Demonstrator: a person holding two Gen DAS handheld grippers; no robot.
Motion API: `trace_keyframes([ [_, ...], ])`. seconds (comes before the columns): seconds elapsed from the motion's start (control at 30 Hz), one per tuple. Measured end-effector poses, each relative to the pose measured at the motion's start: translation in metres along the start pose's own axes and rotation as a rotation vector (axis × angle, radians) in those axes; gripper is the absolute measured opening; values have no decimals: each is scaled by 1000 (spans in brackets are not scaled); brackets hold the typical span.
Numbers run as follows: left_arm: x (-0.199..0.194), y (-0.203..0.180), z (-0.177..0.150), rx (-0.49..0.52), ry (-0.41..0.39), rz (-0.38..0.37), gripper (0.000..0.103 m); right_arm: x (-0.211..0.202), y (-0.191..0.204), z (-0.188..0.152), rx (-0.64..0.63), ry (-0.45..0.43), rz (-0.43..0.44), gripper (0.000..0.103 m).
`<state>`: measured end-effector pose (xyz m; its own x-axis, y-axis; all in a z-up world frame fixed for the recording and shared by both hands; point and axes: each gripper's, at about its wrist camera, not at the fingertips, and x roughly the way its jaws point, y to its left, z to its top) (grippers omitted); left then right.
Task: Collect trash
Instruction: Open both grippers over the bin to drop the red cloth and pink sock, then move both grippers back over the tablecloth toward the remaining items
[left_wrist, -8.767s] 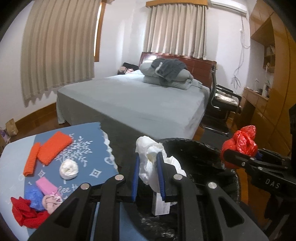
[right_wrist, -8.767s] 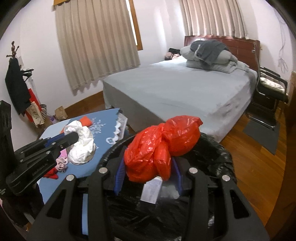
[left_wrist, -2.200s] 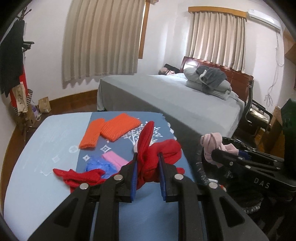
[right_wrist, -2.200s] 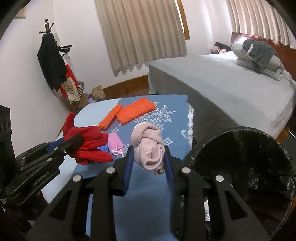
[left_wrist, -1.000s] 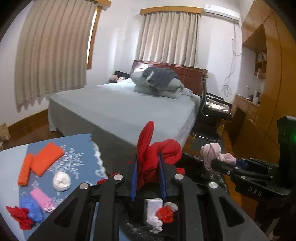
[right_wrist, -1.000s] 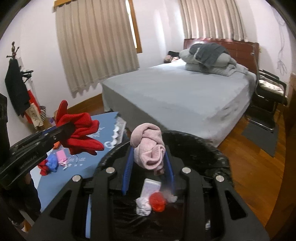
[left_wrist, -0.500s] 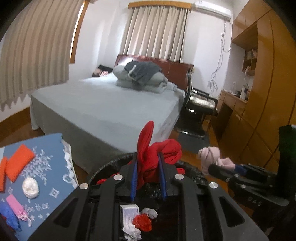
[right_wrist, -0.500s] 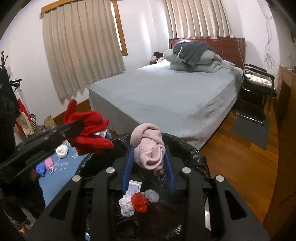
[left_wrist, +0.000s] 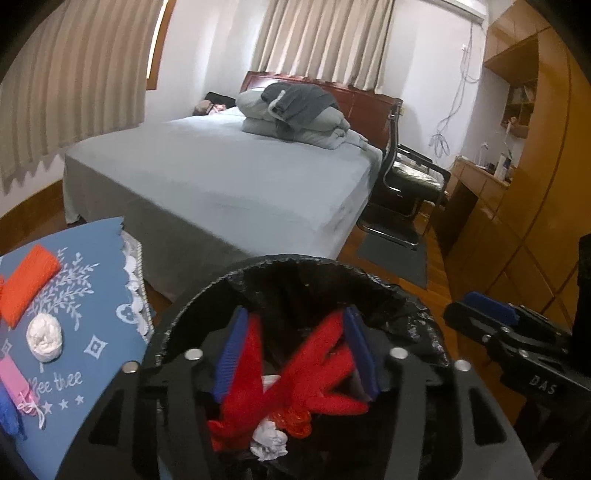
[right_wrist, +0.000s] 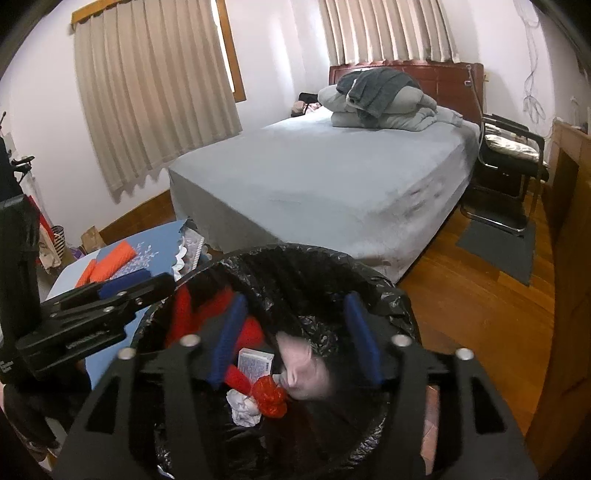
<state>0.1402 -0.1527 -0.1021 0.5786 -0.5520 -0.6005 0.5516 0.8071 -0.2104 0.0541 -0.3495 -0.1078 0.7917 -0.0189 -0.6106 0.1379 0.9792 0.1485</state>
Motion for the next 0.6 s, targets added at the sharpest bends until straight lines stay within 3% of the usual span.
trace_keyframes([
  [0.1, -9, 6, 0, -7, -10, 26, 66, -3, 0, 2, 9, -14, -18, 84],
  [0.17, -15, 11, -1, -8, -18, 49, 71, -7, 3, 3, 11, -21, -25, 91],
  [0.43, -56, 39, -7, -11, -83, 186, 93, -12, 24, 4, -25, -34, -14, 97],
  [0.6, -82, 60, -13, -37, -103, 261, 96, -8, 50, 3, -43, -26, 29, 97],
])
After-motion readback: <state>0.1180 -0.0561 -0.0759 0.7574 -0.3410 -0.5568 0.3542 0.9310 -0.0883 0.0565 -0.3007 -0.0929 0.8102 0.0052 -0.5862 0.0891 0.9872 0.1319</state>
